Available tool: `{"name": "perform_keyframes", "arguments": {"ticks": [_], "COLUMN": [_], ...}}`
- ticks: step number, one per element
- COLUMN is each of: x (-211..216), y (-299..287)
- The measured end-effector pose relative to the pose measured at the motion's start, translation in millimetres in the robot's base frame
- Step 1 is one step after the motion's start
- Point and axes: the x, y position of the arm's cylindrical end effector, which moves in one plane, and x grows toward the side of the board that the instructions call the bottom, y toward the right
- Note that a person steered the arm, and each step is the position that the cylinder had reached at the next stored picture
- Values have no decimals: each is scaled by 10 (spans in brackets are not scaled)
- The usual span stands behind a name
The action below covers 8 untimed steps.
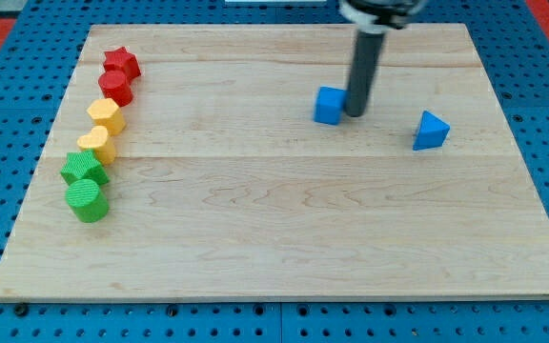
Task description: Place the blue cube above the red star
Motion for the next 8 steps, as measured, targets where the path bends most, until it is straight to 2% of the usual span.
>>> {"name": "perform_keyframes", "arguments": {"ticks": [1,2,3,5,6,7,8], "x": [-59,-86,-88,-499,-386,-457,-719], "y": [-841,-1306,-1360,-1696,-1626,-1897,-2047]}}
